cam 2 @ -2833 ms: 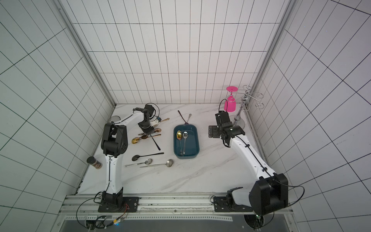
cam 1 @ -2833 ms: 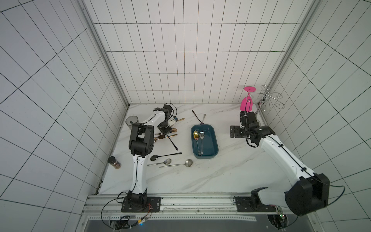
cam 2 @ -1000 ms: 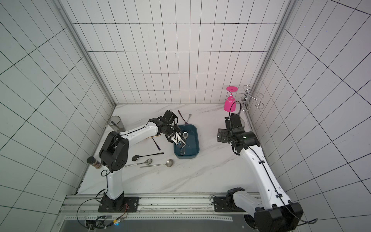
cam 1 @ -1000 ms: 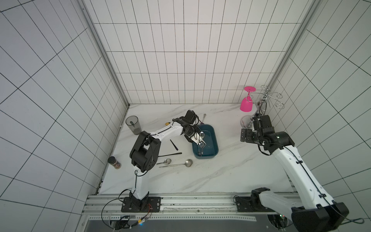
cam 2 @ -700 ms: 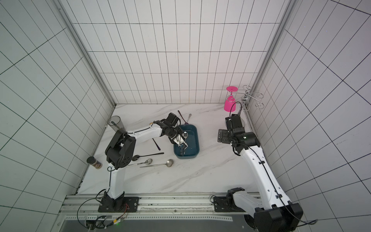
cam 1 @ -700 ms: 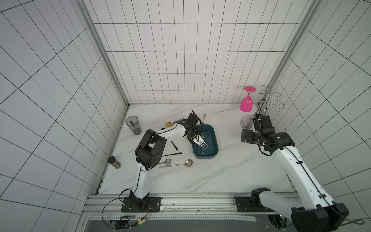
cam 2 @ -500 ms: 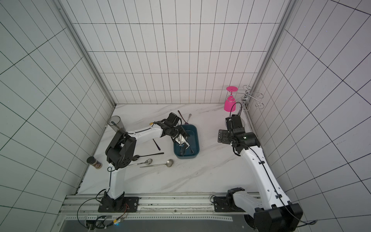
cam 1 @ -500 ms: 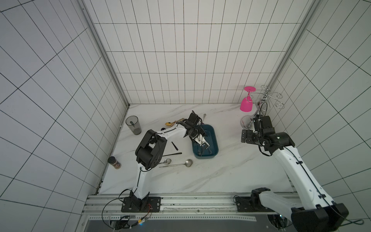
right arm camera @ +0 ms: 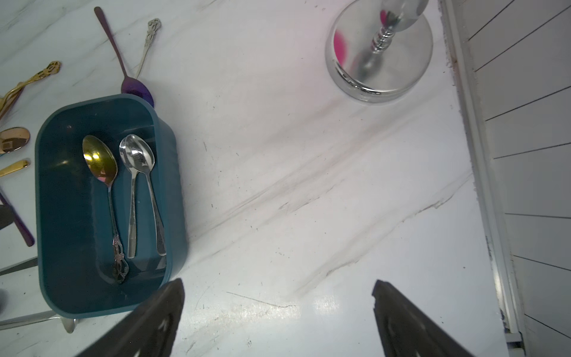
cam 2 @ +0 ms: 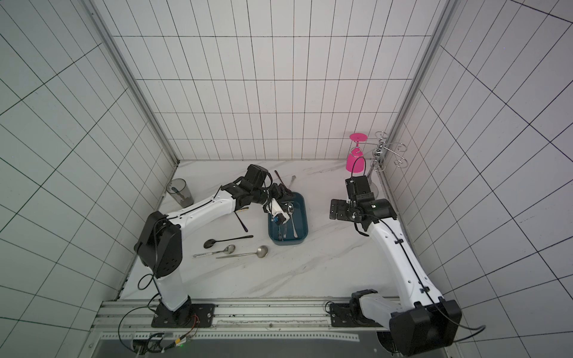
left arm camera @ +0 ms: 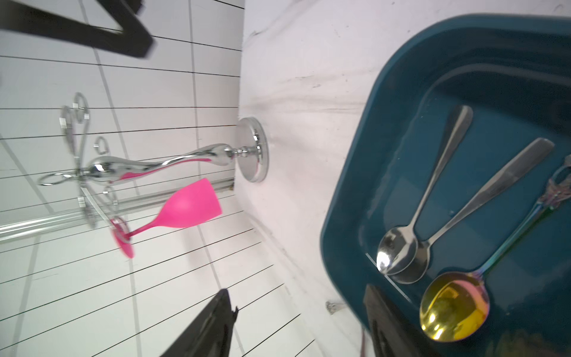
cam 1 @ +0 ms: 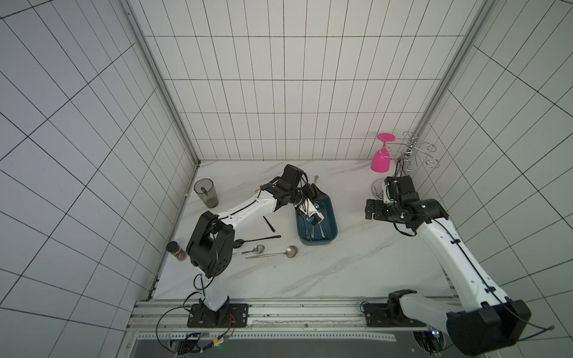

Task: Put the spoon into the storage box
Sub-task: Move the spoon at the center of the board.

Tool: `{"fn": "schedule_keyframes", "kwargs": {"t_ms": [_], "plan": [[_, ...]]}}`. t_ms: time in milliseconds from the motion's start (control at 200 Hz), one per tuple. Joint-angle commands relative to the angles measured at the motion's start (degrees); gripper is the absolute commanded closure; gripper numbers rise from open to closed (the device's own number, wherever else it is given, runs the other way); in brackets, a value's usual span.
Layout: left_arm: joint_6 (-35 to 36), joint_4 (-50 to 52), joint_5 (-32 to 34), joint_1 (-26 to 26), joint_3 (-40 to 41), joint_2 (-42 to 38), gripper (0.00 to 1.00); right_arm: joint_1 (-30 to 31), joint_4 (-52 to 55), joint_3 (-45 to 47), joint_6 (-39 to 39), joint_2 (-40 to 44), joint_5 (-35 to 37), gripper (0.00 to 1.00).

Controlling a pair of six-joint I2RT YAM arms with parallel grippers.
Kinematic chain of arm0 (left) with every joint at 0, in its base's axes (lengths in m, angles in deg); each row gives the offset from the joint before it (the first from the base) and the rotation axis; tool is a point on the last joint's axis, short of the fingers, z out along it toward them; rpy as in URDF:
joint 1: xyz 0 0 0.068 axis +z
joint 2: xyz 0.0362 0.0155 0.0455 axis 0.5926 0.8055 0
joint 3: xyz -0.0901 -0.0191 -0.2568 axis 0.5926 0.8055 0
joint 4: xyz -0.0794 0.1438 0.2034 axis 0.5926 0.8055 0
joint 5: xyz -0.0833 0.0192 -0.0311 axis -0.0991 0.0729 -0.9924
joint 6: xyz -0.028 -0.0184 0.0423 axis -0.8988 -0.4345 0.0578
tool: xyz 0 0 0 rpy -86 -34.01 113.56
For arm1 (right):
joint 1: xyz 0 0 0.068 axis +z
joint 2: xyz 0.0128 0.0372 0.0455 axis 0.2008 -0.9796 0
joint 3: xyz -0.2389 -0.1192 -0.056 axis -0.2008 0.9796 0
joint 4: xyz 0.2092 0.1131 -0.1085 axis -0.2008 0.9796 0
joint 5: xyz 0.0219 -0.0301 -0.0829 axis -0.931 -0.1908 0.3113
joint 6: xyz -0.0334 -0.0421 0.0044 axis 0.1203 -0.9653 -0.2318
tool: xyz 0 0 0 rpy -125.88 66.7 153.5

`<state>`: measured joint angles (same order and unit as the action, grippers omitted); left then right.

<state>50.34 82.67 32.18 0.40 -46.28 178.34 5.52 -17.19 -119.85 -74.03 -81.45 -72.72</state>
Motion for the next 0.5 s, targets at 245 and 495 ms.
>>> {"fn": "schedule_keyframes", "kwargs": {"t_ms": [245,495], "plan": [[-13.9,-4.2,10.7,3.1,10.1,-15.1,0.02,4.8,0.7,-19.9,-2.8,-19.7,-4.8,0.04],[-41.9,-1.8,21.0,3.6,11.1,-22.8,0.02,8.4,5.2,-38.9,-4.4,-36.3,-4.3,0.09]]}}
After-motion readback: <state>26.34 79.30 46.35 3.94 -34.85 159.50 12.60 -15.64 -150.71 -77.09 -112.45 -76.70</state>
